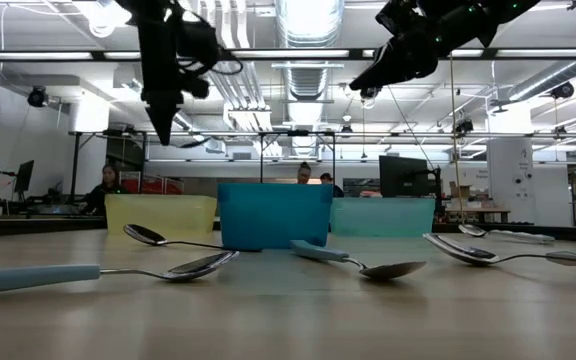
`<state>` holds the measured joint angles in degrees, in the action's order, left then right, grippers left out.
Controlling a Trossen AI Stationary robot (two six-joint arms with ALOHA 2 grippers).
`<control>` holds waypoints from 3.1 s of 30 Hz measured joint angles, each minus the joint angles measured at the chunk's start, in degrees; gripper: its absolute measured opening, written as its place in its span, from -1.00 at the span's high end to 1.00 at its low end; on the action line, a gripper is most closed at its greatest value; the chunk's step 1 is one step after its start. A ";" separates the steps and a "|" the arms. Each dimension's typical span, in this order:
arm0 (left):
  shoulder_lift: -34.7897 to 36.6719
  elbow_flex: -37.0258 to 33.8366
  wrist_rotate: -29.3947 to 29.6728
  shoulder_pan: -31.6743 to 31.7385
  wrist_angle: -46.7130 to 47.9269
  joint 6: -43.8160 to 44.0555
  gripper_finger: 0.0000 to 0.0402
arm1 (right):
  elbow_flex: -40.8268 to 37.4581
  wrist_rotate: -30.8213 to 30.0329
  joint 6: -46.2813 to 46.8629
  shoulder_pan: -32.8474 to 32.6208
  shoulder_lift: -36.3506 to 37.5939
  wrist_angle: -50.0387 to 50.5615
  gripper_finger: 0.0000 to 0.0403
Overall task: Sort silverware by color (type)
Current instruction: Put the black spoon into the yellow bin
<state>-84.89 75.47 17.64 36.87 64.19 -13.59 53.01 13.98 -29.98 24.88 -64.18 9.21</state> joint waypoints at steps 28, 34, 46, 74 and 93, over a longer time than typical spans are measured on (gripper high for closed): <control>-17.60 11.51 2.53 12.93 3.51 -26.42 1.00 | -0.20 -0.02 1.37 0.00 0.02 2.49 0.79; -17.60 11.49 2.39 12.91 3.24 -26.42 1.00 | -0.20 -0.02 0.81 0.00 0.02 2.49 0.79; -17.60 11.42 1.18 12.92 2.64 -26.22 1.00 | -0.28 -0.02 0.85 0.00 0.02 2.51 0.79; -17.60 2.48 -1.67 12.85 -2.48 -23.40 1.00 | -0.28 -0.02 0.99 0.02 0.02 2.51 0.79; -21.74 2.48 -1.12 12.05 -2.29 -16.73 1.00 | -0.31 -0.04 0.99 0.00 0.02 2.53 0.79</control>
<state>-106.64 77.95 16.51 48.93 61.90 -30.32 52.71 13.94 -28.99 24.88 -64.16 11.74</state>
